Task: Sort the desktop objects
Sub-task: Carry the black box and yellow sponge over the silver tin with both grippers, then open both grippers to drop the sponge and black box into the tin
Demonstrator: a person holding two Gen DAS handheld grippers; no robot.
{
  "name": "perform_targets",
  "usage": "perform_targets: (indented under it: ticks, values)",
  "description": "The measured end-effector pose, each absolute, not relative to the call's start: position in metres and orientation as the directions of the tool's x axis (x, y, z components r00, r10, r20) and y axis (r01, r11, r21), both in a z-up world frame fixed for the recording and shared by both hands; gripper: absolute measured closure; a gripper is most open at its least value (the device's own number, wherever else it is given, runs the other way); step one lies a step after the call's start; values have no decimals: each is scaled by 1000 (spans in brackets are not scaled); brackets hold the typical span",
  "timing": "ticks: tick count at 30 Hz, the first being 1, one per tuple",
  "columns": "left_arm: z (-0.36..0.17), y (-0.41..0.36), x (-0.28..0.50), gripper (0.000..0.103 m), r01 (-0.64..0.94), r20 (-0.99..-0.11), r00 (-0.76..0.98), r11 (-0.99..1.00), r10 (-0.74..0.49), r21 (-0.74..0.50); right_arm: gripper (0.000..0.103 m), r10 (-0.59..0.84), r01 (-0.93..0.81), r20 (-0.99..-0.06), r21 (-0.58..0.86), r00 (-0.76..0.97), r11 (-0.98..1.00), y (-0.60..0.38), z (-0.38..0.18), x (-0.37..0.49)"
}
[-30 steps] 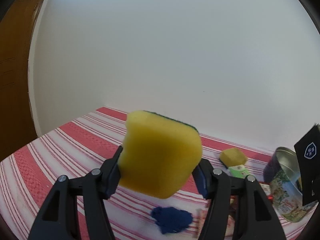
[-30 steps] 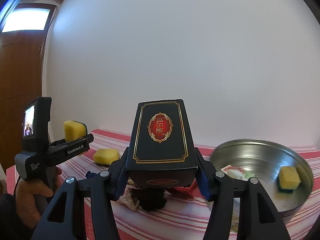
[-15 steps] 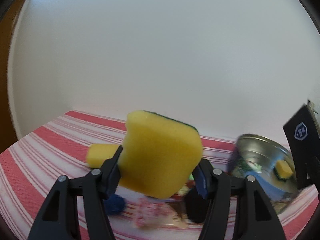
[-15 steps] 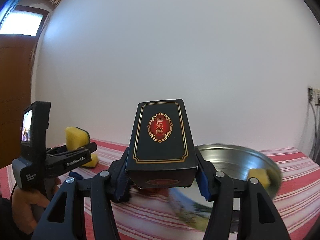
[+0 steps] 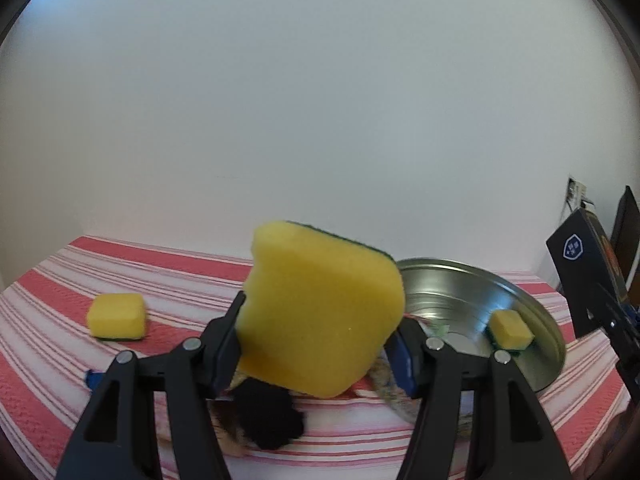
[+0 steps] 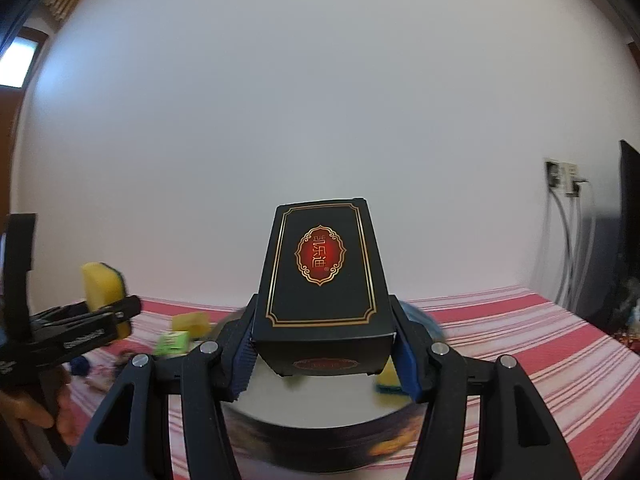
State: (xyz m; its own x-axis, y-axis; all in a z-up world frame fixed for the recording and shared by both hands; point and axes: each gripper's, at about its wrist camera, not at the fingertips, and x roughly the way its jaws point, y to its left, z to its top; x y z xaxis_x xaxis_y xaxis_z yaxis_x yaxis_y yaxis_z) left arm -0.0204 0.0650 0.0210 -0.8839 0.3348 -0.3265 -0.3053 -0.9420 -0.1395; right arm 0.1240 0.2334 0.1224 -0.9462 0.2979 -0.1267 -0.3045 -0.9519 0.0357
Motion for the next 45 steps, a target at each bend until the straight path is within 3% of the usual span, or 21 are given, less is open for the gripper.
perform_targets:
  ticks: [14,27,35,37,40,42,45]
  values:
    - [27,147,-19,41,-448,-376,-801,-883,466,-139,43,416,-433,-157,88,-896,-897,299,126,101]
    - [8,198,-24,41,-479,-474,-746,-871,468,-105,43,288,-318,-339,33,-895,-948,307,102,18]
    - [-1,206,-31,41,-485,-509,-733,-871,452,-75,43,269,-286,-352,-5,-897,-958,304,101,9]
    - [-2,206,-32,39,-488,-517,-727,-870,452,-75,43,276,-289,-345,-13,-897,-957,313,100,6]
    - [-3,202,-33,17,-473,-519,-735,-878,437,-70,38,294,-310,-339,-7,-894,-951,314,99,10]
    - [-2,201,-33,1,-461,-505,-747,-884,432,-74,19,301,-330,-333,34,-894,-943,311,102,20]
    - [1,194,-32,1,-449,-475,-766,-889,434,-90,16,296,-338,-294,101,-909,-936,321,106,32]
